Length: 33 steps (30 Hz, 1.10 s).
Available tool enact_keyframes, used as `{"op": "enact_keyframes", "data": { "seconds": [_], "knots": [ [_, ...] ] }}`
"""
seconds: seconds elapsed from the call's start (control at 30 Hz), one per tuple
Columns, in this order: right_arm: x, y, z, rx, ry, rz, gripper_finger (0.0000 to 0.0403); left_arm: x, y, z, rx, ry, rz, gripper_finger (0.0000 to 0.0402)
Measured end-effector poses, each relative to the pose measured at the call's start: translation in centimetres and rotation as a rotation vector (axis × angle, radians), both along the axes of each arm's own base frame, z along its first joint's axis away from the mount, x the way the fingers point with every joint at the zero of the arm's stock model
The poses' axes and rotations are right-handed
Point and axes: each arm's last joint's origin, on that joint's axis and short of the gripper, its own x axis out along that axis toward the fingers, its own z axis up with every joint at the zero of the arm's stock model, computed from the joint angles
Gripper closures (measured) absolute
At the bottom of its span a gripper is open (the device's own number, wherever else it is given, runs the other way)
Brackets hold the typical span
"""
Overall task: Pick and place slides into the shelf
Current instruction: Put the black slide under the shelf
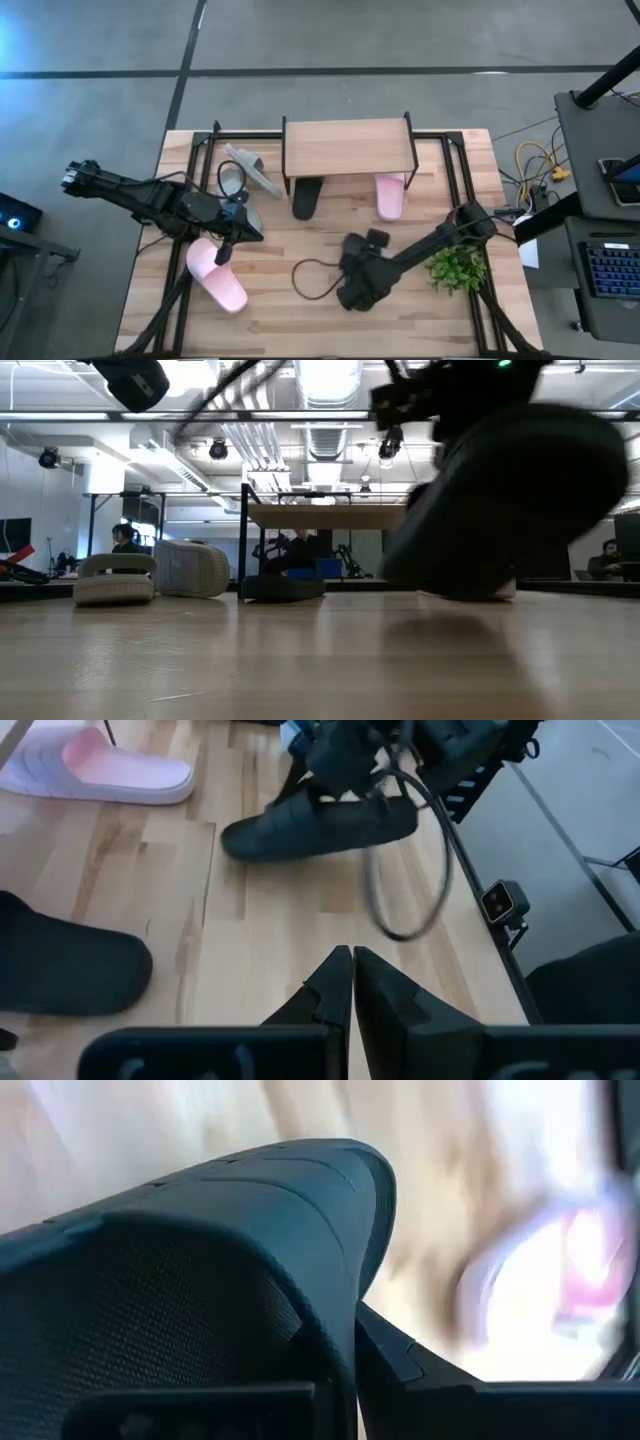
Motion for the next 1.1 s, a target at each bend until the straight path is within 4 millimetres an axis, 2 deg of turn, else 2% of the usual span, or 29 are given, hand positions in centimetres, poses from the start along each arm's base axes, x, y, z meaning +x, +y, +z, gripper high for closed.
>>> {"op": "enact_keyframes", "data": {
  "seconds": [0.2, 0.43, 0.57, 0.7, 0.87, 1.1],
  "knots": [
    [2.7, -5.3, -1.3, -0.026, 0.043, 0.057, 0.0389, -0.2, 0.1, -0.2, 0.009, 0.005, 0.014, 0.0402],
    [5.4, -10.1, -1.0, -0.074, 0.027, 0.159, 0.0390, -0.4, 0.3, -0.5, 0.029, 0.011, 0.040, 0.0402],
    [6.1, -12.7, -1.4, -0.085, 0.050, 0.192, 0.0390, -0.5, 0.4, -0.5, 0.042, 0.006, 0.063, 0.0402],
    [6.2, -15.0, -1.5, -0.073, 0.053, 0.142, 0.0388, -0.5, 0.4, -0.5, 0.045, 0.002, 0.071, 0.0402],
    [6.6, -16.3, -1.5, 0.033, 0.009, 0.120, 0.0345, -0.6, 0.4, -0.5, 0.046, -0.001, 0.075, 0.0402],
    [7.1, -15.9, -1.2, 0.055, -0.026, 0.151, 0.0263, -0.5, 0.5, -0.5, 0.061, -0.003, 0.105, 0.0402]
  ]
}}
